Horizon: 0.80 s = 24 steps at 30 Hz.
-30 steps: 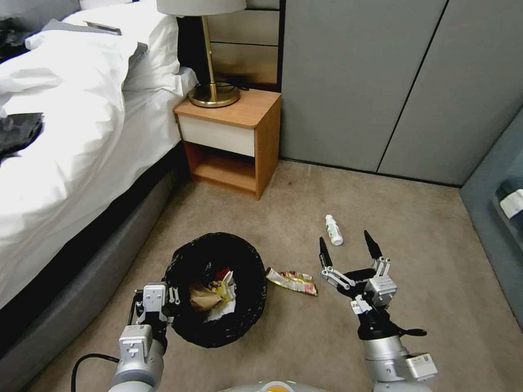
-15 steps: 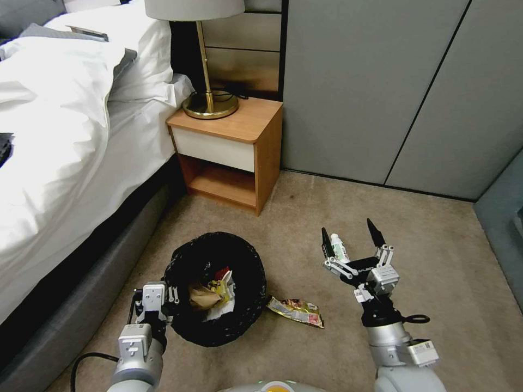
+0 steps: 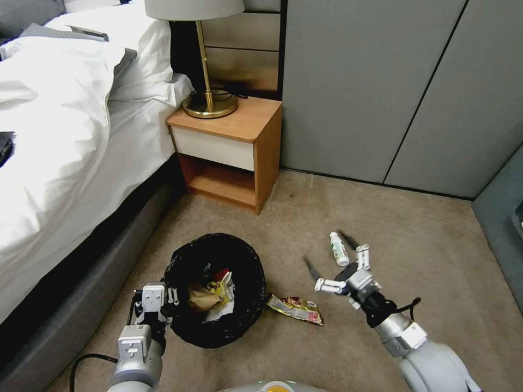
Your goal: Pick up the trash bin, then pick up the garbage from the floor and place it into the trash bin.
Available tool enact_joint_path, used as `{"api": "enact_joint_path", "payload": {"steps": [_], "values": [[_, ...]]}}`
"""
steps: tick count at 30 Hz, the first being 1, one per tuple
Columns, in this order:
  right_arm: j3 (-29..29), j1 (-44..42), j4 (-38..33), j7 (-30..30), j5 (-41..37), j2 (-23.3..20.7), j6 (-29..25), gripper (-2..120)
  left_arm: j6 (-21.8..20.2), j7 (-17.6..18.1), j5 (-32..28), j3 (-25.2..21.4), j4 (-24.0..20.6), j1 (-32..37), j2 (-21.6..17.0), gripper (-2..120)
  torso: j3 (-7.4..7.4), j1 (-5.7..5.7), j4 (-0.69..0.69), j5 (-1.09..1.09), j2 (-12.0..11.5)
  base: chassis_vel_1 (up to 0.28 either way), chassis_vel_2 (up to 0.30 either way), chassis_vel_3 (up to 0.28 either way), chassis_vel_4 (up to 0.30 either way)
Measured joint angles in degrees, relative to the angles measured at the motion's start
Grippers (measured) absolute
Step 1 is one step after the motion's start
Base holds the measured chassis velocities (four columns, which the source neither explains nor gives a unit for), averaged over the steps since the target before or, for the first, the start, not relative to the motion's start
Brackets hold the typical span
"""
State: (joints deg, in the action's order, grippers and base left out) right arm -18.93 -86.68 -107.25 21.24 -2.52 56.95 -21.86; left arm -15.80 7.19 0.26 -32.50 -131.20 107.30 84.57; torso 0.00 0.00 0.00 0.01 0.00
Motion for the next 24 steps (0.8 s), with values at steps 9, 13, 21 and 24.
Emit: {"api": "enact_joint_path", "payload": {"steps": [9,13,21,24], "values": [[7.8,9.4,17.8,10.0,7.7,-0.3,0.0,100,0.0,0.0,0.2,-0.2,-0.5,0.7,0.0,1,0.00,0.00,-0.01,0.00,0.0,0.000,0.000,0.000,0.000],[9.0,14.3,29.3,10.6,11.4,3.2,-2.7,100,0.0,0.0,0.5,-0.3,-0.2,0.6,0.5,1,0.00,0.00,0.00,0.00,0.0,0.000,0.000,0.000,0.000],[8.6,18.3,37.5,10.2,12.6,7.1,-3.4,100,-0.3,0.1,1.0,0.2,0.6,-0.2,1.0,1,0.00,0.00,-0.01,-0.02,0.0,0.000,0.000,0.000,0.000],[8.3,20.4,41.0,9.4,13.3,9.0,-3.8,100,-0.4,0.1,1.1,0.2,0.8,-0.3,1.1,1,0.00,0.00,0.01,-0.01,0.0,0.000,0.000,0.000,0.000]]}}
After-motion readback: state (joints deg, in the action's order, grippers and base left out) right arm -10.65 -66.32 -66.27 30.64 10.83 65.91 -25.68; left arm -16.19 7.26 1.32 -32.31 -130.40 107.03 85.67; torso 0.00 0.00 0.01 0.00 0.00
